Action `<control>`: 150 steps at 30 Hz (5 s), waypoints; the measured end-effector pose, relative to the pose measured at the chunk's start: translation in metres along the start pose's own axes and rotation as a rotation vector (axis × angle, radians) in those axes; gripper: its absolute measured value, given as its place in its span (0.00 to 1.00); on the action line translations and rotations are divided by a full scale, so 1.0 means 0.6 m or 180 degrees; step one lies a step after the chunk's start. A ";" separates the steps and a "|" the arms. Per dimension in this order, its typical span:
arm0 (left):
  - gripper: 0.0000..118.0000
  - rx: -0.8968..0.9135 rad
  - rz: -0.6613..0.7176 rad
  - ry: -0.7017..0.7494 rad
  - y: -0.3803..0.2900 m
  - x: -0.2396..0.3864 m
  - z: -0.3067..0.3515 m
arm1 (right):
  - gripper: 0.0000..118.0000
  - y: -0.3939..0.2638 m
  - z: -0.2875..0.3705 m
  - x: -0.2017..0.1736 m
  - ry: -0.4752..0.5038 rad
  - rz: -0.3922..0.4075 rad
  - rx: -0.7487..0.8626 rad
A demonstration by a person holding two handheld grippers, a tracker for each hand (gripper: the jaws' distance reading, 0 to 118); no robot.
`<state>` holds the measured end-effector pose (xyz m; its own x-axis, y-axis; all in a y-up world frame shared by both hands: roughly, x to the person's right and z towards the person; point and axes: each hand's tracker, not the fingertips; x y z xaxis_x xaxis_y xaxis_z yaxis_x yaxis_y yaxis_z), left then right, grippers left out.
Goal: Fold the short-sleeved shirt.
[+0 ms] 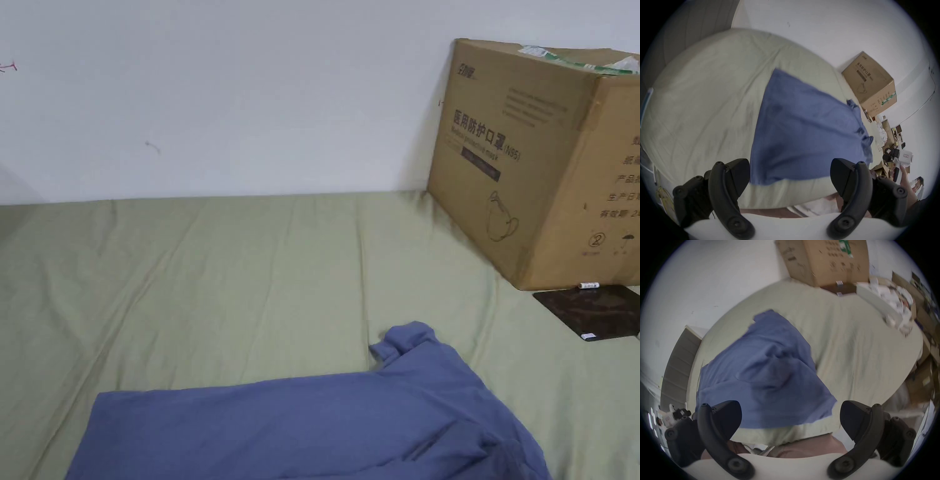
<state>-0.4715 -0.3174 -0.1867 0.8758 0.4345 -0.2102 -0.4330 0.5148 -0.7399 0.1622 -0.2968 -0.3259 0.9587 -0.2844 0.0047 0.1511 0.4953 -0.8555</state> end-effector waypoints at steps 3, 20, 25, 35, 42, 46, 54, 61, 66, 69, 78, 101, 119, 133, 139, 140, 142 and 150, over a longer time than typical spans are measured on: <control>0.91 0.0364 -0.0206 -0.0044 0.039 0.040 0.036 | 1.00 0.014 0.031 -0.053 0.0132 0.0216 0.0392; 0.96 0.0247 -0.0836 0.0485 0.331 0.013 -0.217 | 0.00 0.120 -0.004 -0.260 0.0899 0.0547 0.0954; 0.95 -0.0021 -0.0765 0.0709 0.324 -0.034 -0.338 | 0.00 0.113 -0.044 -0.231 0.0798 0.0386 0.0620; 0.07 0.0046 -0.1333 0.0918 0.282 0.018 -0.351 | 0.00 0.160 -0.111 -0.156 0.0644 0.0056 0.0450; 0.04 0.0478 -0.1315 0.0540 0.288 0.074 -0.216 | 0.64 0.345 -0.277 -0.112 0.0374 0.0279 0.0196; 0.04 0.0550 -0.1186 0.0494 0.286 0.090 -0.171 | 0.98 0.409 -0.394 -0.095 0.0092 0.0012 -0.0013; 0.04 0.0434 -0.1163 0.0597 0.294 0.081 -0.175 | 0.28 0.403 -0.442 -0.096 -0.0738 0.0434 -0.0607; 0.04 0.0333 -0.0597 0.0431 0.305 0.043 -0.214 | 0.01 0.379 -0.356 -0.124 -0.0075 0.0751 -0.0346; 0.04 0.0744 -0.0506 0.0406 0.331 0.041 -0.190 | 0.01 0.406 -0.237 -0.114 0.0112 0.0115 0.0509; 0.04 0.0969 -0.0525 0.0464 0.331 0.053 -0.161 | 0.01 0.409 -0.188 -0.093 0.0289 -0.0125 0.0764; 0.04 0.0582 -0.0716 0.0208 0.209 0.041 -0.065 | 0.01 0.199 -0.054 -0.039 0.0289 -0.0050 0.0448; 0.18 0.2604 -0.1132 0.0242 0.059 0.180 0.133 | 0.36 0.010 0.112 -0.194 0.0485 0.0559 0.2646; 0.32 0.0417 0.1083 -0.1372 0.119 -0.138 0.010 | 0.00 -0.026 0.148 -0.291 0.0511 0.0781 0.2172; 1.00 -0.0368 0.1620 -0.2545 0.057 -0.222 -0.230 | 0.00 -0.020 0.099 -0.331 0.0281 0.0630 0.1499; 0.02 -0.0506 0.1372 -0.1099 0.042 -0.233 -0.289 | 0.00 -0.017 0.082 -0.359 0.0423 0.0640 0.1327; 0.03 -0.0302 0.1718 -0.2064 0.028 -0.241 -0.287 | 0.00 -0.018 0.081 -0.363 0.0452 0.0644 0.1309; 0.03 -0.0339 0.1405 -0.1472 0.041 -0.210 -0.256 | 0.00 -0.018 0.081 -0.365 0.0485 0.0673 0.1272; 0.03 0.0410 -0.1671 0.2194 0.044 0.008 -0.042 | 0.00 -0.022 0.095 -0.346 0.0593 0.0675 0.1295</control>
<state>-0.4735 -0.3201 -0.2233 0.8846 -0.4041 -0.2329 0.0781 0.6205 -0.7803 -0.0252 -0.1976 -0.2864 0.9248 -0.2661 -0.2720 0.0747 0.8279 -0.5559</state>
